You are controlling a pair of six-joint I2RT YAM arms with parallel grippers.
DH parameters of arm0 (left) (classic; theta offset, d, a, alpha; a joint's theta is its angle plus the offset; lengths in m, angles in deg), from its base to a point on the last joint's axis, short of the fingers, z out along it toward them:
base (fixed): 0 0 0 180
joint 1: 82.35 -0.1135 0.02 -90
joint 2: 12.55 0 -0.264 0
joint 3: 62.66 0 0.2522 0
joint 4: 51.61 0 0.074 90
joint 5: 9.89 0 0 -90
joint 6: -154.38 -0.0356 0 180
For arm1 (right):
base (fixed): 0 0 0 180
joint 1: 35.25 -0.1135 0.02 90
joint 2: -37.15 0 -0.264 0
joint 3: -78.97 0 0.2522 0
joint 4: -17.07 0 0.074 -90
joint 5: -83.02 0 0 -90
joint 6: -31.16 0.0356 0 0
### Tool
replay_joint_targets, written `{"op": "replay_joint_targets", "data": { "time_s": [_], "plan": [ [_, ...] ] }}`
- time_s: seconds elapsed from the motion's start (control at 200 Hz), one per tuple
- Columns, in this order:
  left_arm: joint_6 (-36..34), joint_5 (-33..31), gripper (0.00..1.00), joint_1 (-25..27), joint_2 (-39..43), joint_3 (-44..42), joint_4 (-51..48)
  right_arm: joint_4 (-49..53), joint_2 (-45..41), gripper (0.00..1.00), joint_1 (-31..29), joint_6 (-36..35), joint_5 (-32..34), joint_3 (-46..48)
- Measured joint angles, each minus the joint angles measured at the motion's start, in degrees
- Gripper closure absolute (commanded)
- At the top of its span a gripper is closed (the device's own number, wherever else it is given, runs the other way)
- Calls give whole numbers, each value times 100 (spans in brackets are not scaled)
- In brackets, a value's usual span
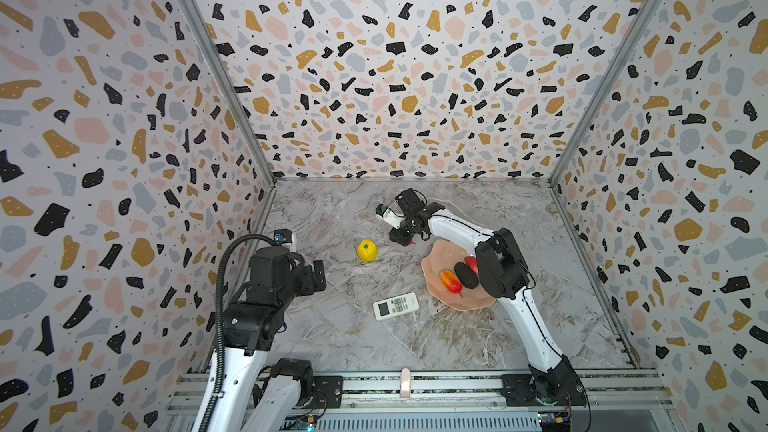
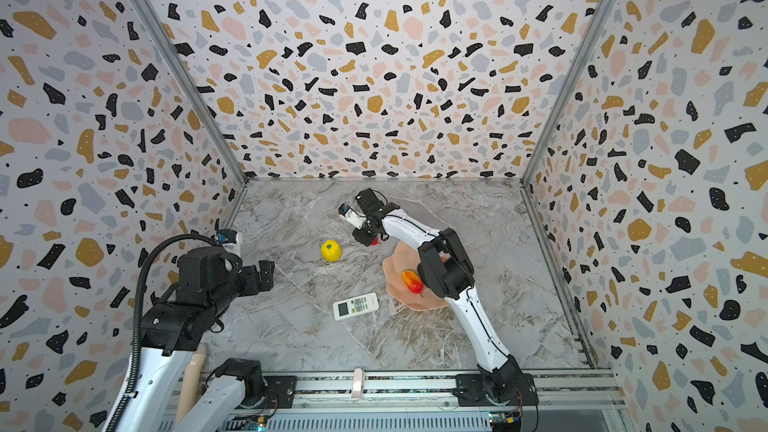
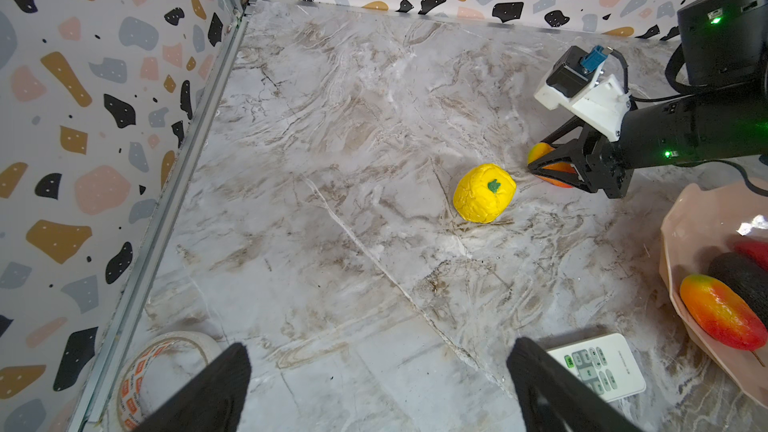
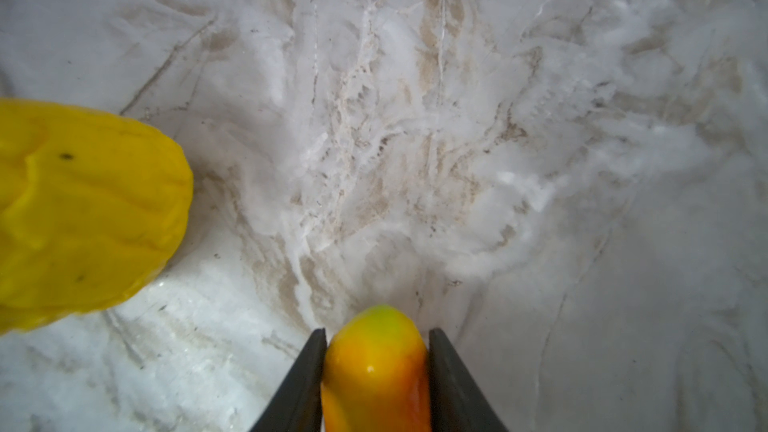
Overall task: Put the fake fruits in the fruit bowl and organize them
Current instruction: 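Lower the right gripper onto the red-yellow mango and grasp it, then carry the mango with the right gripper into the pink bowl and release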
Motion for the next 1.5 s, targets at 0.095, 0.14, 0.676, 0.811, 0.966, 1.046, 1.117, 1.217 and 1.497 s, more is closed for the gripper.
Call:
{"op": "replay_joint_targets", "data": {
  "time_s": [0.095,0.14,0.676,0.811,0.966,1.046,1.117,1.217,1.497],
  "plan": [
    [0,0,0,0,0,0,0,31,-26,76,-2,57,13,2],
    [0,0,1,0,0,0,0,52,-74,77,-7,83,24,44],
    [0,0,0,0,7,0,0,-116,-3720,79,-63,538,756,2719],
    [0,0,1,0,11,0,0,-245,-4124,78,-63,389,1049,3764],
    [0,0,0,0,11,-2,0,-411,-4293,79,-70,-59,1233,4872],
    [2,0,0,0,11,0,0,-490,-4347,79,-70,-293,1381,5165],
    [0,0,0,0,24,-2,0,-647,-4404,79,-68,-476,1495,5316],
    [0,0,1,0,44,-2,0,-822,-4439,79,-68,-656,1602,5381],
    [0,0,0,0,79,-2,0,-1241,-4433,71,70,-831,1657,5381]
  ]
}}
